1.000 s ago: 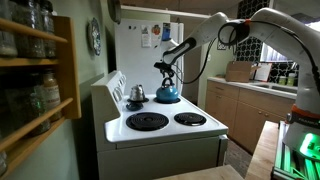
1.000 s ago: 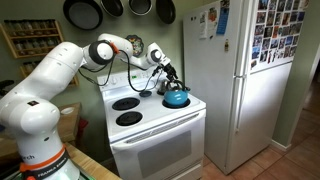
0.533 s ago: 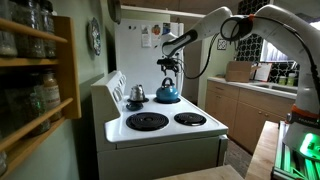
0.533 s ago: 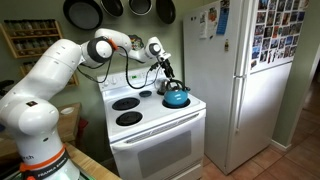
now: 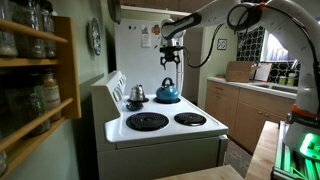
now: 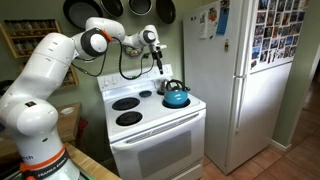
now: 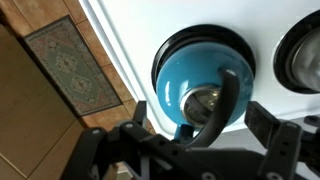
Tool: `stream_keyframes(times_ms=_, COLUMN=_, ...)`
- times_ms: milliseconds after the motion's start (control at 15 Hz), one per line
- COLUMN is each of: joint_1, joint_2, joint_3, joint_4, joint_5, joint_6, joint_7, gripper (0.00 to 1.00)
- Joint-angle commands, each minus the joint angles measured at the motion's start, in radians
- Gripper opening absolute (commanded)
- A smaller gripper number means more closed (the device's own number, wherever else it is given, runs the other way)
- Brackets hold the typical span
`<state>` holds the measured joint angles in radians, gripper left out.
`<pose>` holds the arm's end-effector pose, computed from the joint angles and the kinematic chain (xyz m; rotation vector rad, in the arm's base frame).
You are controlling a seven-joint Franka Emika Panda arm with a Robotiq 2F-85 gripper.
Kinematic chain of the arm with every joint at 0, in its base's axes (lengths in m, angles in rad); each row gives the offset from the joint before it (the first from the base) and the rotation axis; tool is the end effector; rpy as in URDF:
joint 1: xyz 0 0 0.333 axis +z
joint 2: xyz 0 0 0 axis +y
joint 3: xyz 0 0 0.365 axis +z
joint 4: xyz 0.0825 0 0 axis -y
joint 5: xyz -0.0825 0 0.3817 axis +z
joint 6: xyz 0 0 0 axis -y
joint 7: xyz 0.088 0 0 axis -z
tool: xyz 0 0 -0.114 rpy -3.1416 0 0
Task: Move the blue kettle to the front right plate of the stove
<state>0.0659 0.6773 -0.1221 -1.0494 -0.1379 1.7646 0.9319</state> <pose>0.7744 -0.0245 0.4817 2.6438 -1.3361 0.1919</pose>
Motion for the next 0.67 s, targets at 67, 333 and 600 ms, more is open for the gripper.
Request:
stream_keyframes(times_ms=67, joint_1=-0.027, joint_2=-0.125, joint_3=0.080, joint_4=-0.121, joint_5=0.096, joint_6=0.033, joint_7=-0.189, gripper=1.00)
stream_keyframes(times_ms=333, joint_1=-0.057, joint_2=-0.179, joint_3=0.134, joint_4=-0.217, joint_5=0.201, joint_6=0.127, joint_7=-0.358, gripper=1.00)
stream_keyframes(times_ms=600, joint_1=-0.031, joint_2=-0.153, joint_3=0.112, joint_4=-0.188, joint_5=0.225, joint_6=0.142, joint_7=-0.411, gripper=1.00)
